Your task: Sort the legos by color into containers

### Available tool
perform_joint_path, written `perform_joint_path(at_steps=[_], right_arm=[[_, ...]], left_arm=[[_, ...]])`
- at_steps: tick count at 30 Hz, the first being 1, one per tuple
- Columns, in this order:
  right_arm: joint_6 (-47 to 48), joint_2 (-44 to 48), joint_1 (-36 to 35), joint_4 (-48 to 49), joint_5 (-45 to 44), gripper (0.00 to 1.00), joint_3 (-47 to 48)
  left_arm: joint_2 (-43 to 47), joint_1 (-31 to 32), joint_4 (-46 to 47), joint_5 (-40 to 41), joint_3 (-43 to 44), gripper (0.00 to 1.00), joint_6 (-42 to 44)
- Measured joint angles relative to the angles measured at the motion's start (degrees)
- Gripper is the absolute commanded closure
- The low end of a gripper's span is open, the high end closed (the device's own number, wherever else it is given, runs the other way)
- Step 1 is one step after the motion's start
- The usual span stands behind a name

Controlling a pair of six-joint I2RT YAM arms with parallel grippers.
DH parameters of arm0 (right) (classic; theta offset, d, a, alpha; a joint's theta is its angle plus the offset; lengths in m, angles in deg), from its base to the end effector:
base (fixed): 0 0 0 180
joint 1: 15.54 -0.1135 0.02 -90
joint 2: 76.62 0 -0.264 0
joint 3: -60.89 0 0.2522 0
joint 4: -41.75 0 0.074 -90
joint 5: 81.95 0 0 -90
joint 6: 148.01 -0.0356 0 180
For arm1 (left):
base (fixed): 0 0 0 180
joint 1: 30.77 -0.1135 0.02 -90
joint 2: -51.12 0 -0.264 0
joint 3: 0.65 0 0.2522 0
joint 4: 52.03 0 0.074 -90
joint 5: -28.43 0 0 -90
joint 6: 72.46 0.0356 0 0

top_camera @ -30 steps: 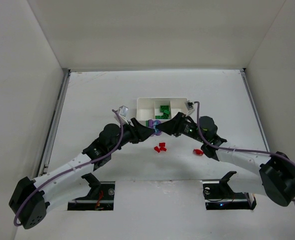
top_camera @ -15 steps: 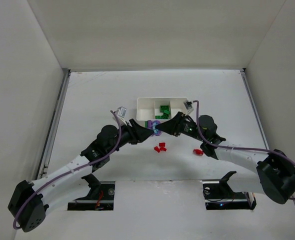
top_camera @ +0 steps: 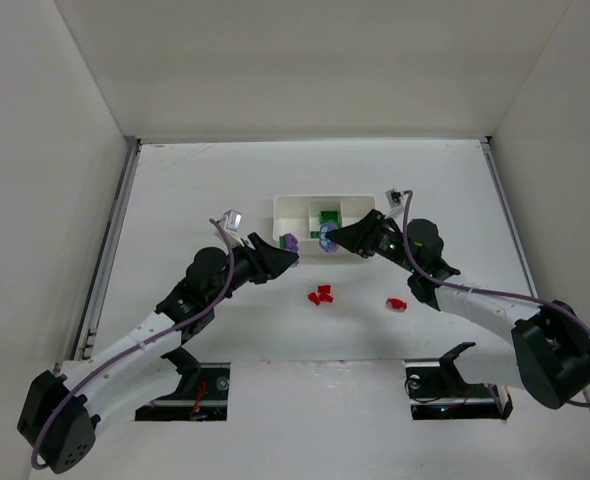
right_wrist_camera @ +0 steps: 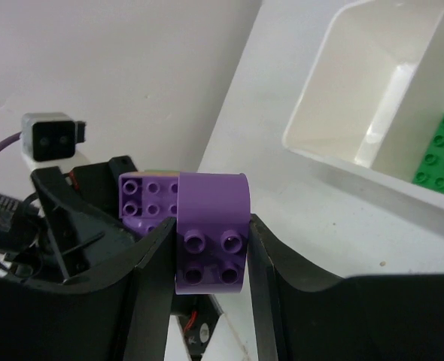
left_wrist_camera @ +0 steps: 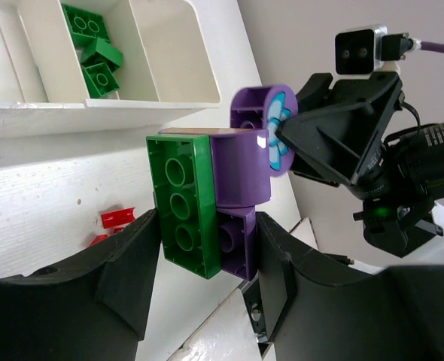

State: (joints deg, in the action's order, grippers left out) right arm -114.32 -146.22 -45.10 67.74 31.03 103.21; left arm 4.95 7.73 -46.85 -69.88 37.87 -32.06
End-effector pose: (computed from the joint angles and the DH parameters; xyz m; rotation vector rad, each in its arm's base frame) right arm 0.2183 0.1398 0.2429 0.0672 1.8022 1.4413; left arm 0.1504 -0.1262 0.2657 -0.0487 1.7770 -1.2736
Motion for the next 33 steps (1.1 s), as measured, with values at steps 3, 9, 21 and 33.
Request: perform_joint_path(at_steps=[3,9,21,33], right_arm=[[2.8,-2.5,0.3,-4.2,-2.4,0.61,3.4],[8.9,-5.4,0.0,-12.2,-8.5,0.61,10.2],[11.5,-20.1,-4.8,-16.0,-11.9,0.60,22.3],[11.5,-25.7,-5.5,-18.9,-13.4,0.60,27.5]], left_arm=[[-0.6,0.1,0.0,0.0,0.0,0.74,0.4],[-2.1,0.4,0.0,0.0,-0.1,0.73,2.0],[4.2,-3.8,-2.5,2.8,-5.2,0.73,3.1],[4.5,-4.9,-3.1,3.0,-6.2,0.73,4.1]])
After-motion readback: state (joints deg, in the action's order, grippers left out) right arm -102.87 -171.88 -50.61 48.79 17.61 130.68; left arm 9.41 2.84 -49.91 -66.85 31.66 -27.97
